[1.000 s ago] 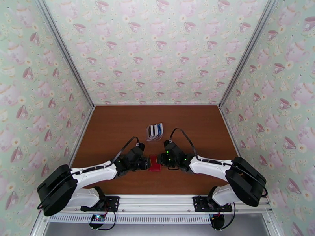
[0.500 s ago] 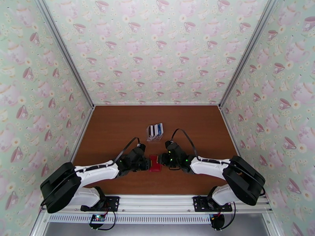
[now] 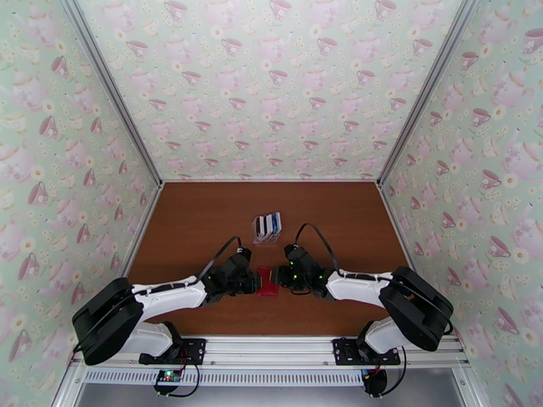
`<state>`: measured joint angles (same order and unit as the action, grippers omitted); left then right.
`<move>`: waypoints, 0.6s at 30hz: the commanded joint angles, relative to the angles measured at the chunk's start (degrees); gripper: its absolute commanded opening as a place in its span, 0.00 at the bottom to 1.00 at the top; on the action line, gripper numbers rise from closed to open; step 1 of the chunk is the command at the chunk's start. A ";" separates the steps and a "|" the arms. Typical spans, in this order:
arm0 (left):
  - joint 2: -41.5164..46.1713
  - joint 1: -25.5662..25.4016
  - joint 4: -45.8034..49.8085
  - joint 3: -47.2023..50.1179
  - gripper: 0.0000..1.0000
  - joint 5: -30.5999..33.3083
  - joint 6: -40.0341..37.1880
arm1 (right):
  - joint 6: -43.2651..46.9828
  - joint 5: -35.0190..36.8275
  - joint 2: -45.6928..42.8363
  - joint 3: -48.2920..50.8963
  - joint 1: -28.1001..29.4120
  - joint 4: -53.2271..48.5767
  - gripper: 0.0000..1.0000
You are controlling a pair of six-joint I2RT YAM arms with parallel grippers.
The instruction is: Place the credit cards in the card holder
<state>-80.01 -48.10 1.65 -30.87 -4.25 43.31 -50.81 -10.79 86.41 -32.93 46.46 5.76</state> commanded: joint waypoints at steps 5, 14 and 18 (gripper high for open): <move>-2.94 -0.59 3.36 -2.50 0.28 2.05 0.10 | -0.79 -1.03 2.13 0.32 -0.33 1.53 0.44; -4.69 -0.60 5.01 -2.75 0.20 3.47 0.02 | -1.54 -2.19 2.28 0.54 -0.31 3.25 0.45; -5.24 -0.68 5.17 -2.88 0.20 3.28 -0.04 | -1.68 -2.72 2.54 0.01 -0.39 3.47 0.44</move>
<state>-83.96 -48.47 4.51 -33.08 -2.46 43.29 -51.46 -12.32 87.83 -32.93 46.41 7.77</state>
